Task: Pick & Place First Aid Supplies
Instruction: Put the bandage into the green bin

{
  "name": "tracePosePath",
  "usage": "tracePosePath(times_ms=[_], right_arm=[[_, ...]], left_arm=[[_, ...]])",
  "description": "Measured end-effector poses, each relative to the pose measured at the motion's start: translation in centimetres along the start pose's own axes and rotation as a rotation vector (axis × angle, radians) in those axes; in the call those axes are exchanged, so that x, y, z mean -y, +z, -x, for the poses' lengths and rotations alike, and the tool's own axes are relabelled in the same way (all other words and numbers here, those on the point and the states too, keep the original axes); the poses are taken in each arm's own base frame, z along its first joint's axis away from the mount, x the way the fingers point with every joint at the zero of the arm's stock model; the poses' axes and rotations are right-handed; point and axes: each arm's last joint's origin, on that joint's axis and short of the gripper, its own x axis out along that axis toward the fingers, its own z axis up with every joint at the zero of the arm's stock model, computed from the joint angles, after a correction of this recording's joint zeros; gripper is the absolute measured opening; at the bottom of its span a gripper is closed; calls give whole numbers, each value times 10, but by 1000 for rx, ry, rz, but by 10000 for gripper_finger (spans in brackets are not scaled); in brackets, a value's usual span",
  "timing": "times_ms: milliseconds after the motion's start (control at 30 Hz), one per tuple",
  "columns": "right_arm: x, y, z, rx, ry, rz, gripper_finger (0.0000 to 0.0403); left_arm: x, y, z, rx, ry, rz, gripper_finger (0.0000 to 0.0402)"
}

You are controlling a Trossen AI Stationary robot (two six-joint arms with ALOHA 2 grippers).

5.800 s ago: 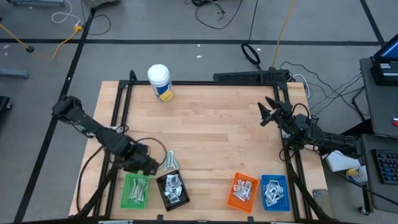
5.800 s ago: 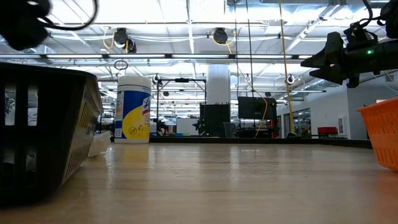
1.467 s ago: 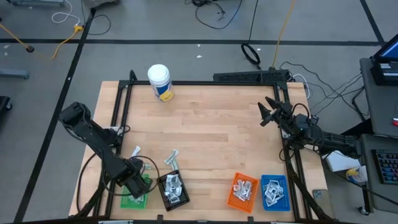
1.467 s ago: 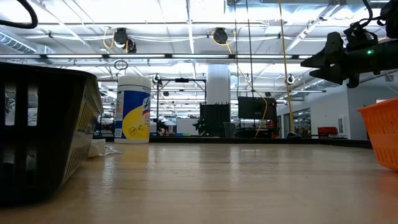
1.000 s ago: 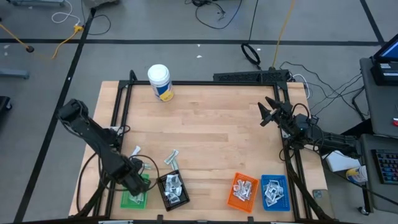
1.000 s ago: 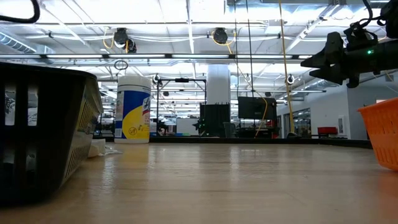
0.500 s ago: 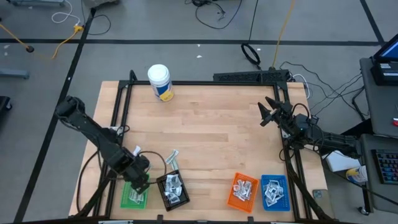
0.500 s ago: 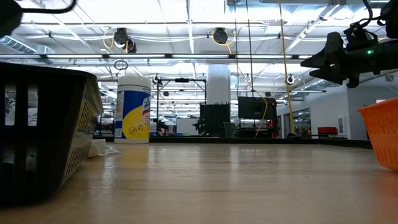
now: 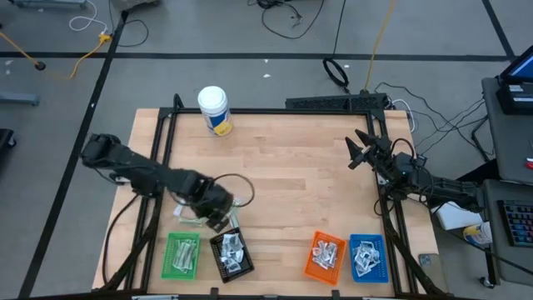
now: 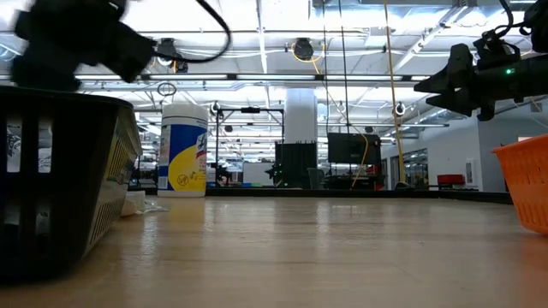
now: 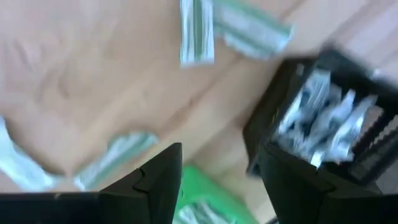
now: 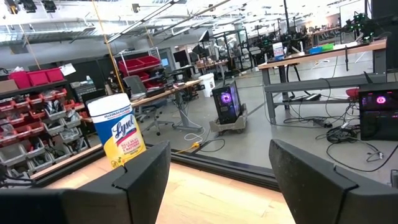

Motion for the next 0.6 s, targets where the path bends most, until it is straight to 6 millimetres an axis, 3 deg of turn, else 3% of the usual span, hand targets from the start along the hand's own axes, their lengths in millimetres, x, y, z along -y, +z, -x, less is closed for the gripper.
tracePosePath(times_ms=[400, 600], right_arm=[[0, 0, 0, 0, 0, 0, 267], [0, 0, 0, 0, 0, 0, 267]], left_arm=[[3, 71, 9, 22, 10, 37, 212], [9, 88, -6, 5, 53, 70, 207]])
